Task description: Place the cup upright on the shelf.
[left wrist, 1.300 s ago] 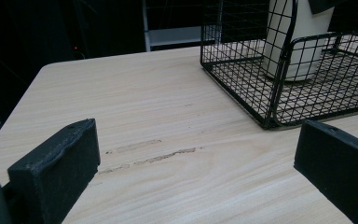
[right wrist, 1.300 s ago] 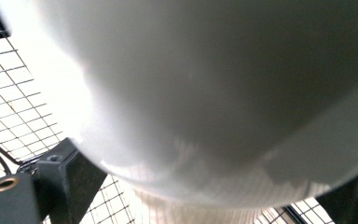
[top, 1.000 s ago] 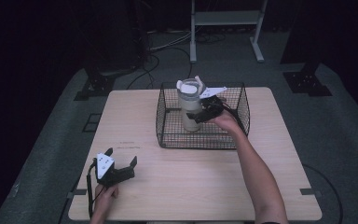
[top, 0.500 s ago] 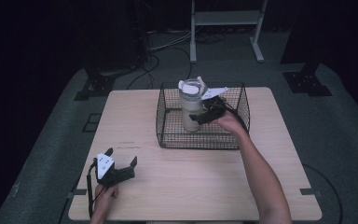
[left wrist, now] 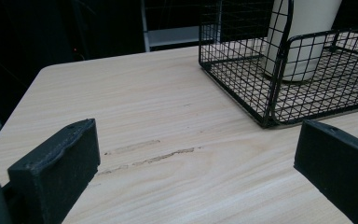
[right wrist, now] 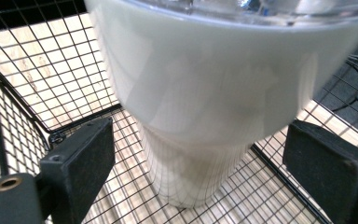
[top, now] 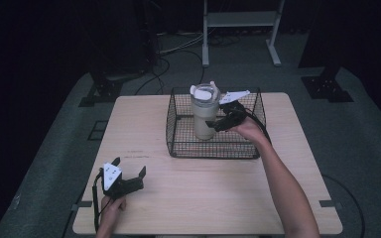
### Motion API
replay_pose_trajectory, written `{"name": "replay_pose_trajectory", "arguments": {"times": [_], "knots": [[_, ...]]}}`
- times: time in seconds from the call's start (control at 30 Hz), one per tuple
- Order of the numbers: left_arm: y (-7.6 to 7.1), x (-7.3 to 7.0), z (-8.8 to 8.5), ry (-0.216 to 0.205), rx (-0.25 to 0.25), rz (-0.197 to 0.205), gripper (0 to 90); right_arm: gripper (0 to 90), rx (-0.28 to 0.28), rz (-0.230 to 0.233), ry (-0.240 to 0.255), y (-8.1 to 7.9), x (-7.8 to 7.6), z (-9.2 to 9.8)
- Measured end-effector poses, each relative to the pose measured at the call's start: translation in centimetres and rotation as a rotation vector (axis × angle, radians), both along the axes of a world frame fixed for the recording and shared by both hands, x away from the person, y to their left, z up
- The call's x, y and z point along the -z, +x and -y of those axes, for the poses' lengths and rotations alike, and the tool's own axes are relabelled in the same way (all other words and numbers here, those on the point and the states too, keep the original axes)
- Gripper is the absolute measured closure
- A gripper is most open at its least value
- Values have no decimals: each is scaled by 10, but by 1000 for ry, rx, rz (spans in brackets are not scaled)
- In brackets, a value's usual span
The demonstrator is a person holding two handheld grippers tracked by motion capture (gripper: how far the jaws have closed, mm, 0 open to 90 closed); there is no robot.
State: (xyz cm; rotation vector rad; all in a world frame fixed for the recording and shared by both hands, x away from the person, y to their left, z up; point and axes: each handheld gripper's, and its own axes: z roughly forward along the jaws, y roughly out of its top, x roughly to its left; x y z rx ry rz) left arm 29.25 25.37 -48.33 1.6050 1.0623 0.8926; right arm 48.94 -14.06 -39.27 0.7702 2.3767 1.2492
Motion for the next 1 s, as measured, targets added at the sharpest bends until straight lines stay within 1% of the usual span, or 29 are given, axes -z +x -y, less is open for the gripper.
{"name": "replay_pose_trajectory", "arguments": {"times": [0.03,0.1,0.17,0.2,0.23,0.27,0.3,0.4,0.5,0.67,0.83,0.93,1.0], "knots": [[0,0,0,1,0,0,0,87,5,-1,-5,-1,-1,1],[0,0,0,1,0,0,0,87,16,-18,-4,-4,-4,5],[0,0,0,0,0,0,0,87,18,-19,-5,-5,-5,6],[0,0,0,0,0,0,0,87,25,-27,0,-7,-6,8],[0,0,0,2,0,0,0,87,34,-55,6,-8,-8,10],[0,0,0,2,0,0,0,87,34,-55,6,-8,-8,10],[0,0,0,2,0,1,0,87,51,-66,9,-9,-10,12],[0,0,0,1,0,1,0,87,57,-67,22,-11,-13,15],[0,0,0,1,0,1,0,88,78,-48,36,-14,-19,17],[0,0,0,2,0,0,0,88,91,-49,51,-17,-25,24],[0,0,0,2,0,1,0,88,84,-54,42,-22,-28,26],[0,0,0,2,1,1,0,88,67,-46,25,-27,-29,27],[0,0,0,2,1,1,0,88,64,-45,27,-28,-30,27]]}}
